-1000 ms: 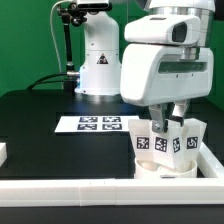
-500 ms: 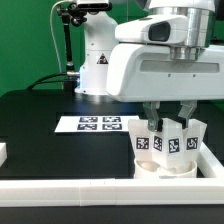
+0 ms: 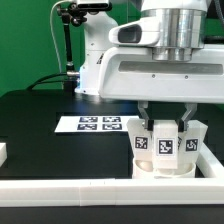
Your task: Assemble stool
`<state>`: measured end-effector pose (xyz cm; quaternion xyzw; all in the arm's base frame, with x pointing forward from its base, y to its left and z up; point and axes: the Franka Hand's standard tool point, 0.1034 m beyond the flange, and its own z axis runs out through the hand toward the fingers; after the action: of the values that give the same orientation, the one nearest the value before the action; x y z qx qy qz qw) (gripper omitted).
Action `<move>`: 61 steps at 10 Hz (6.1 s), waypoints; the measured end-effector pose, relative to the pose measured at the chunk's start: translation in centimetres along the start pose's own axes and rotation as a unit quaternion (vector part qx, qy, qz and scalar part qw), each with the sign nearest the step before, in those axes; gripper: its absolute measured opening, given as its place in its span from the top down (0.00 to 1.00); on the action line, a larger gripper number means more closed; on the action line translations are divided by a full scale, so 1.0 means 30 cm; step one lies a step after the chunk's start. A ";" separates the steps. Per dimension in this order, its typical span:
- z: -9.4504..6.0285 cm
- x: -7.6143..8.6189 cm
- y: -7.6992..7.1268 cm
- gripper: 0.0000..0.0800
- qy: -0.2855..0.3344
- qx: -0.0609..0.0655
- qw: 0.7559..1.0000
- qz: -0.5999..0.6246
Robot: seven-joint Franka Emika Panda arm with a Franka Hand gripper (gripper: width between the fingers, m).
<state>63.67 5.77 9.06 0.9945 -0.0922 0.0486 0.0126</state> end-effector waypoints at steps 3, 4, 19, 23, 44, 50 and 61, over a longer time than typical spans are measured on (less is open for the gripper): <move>0.002 0.009 -0.017 0.58 0.009 0.015 0.986 0.165; 0.001 0.003 -0.037 0.58 0.008 0.015 0.979 0.203; 0.004 0.015 -0.055 0.58 -0.010 0.069 0.734 0.675; 0.003 0.021 -0.065 0.58 -0.033 0.083 0.595 0.799; -0.042 0.041 -0.118 0.19 0.029 0.059 0.960 0.273; -0.047 0.055 -0.110 0.19 0.061 0.037 0.995 -0.063; -0.044 0.058 -0.083 0.19 0.062 0.005 0.960 -0.273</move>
Offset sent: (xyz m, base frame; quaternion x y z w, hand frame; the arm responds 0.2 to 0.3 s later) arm 0.0005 0.0165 0.0012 -0.0199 0.0164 0.2279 0.9733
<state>65.70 7.96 10.52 0.9770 0.1836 0.1053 0.0265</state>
